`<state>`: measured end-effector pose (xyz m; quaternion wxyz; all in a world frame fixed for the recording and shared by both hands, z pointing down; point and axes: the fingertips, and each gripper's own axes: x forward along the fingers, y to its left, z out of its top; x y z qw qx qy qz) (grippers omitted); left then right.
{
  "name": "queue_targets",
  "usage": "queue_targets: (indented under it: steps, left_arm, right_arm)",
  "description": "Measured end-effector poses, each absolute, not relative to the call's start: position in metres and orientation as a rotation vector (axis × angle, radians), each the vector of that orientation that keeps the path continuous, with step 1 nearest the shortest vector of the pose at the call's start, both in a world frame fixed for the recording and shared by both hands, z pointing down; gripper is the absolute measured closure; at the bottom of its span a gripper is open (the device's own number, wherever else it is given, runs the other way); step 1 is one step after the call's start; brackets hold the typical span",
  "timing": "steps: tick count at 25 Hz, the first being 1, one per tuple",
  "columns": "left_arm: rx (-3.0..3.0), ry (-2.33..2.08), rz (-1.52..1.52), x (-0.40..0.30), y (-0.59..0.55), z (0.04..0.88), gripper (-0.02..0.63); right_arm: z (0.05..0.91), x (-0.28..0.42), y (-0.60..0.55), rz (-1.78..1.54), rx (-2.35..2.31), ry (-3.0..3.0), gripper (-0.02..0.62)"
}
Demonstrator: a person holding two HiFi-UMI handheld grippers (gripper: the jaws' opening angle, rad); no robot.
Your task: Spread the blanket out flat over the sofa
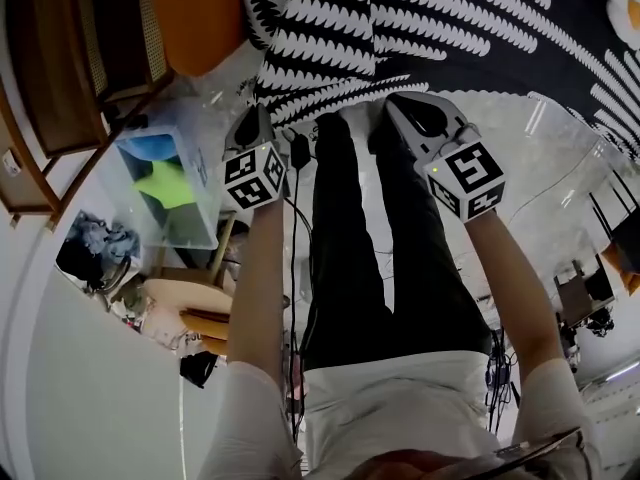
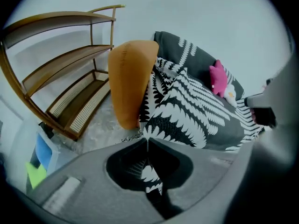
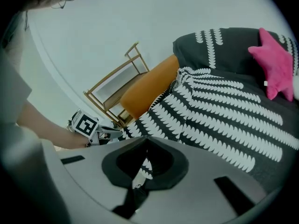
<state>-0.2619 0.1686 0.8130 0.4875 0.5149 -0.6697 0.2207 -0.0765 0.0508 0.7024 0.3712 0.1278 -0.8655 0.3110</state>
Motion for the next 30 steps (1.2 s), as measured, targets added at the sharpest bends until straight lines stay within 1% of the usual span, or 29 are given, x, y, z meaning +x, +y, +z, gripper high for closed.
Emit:
queue_targets:
  steps: [9,18,22,28,30]
  left_arm:
    - [1.109,-1.673,0.516,-0.294,0.215,0.816,0.581]
    - [1.044,-1.698,0.542,-0.266,0.201,0.793,0.581]
    - [1.065,-1.704,0.552,-0.261,0.192,0.788,0.581]
    - [1.066,-1.706,0.586,-0.267,0.188,0.806,0.581]
    - [1.060,-1.711,0.604,-0.268,0.187,0.814,0.568]
  right_arm:
    - [0.701,-0.087,0.053,0.771,0.287,-2.201,0.591]
    - [0.673,-0.048,0.011,0.750,0.277,-2.194,0.591]
    - [0.669,-0.047,0.008,0.740,0.253,-2.198,0.591]
    - [0.681,-0.055,0.016,0.744,0.233,-2.191,0.591]
    - [0.687,-0.057,0.019,0.746,0.229,-2.189,0.591]
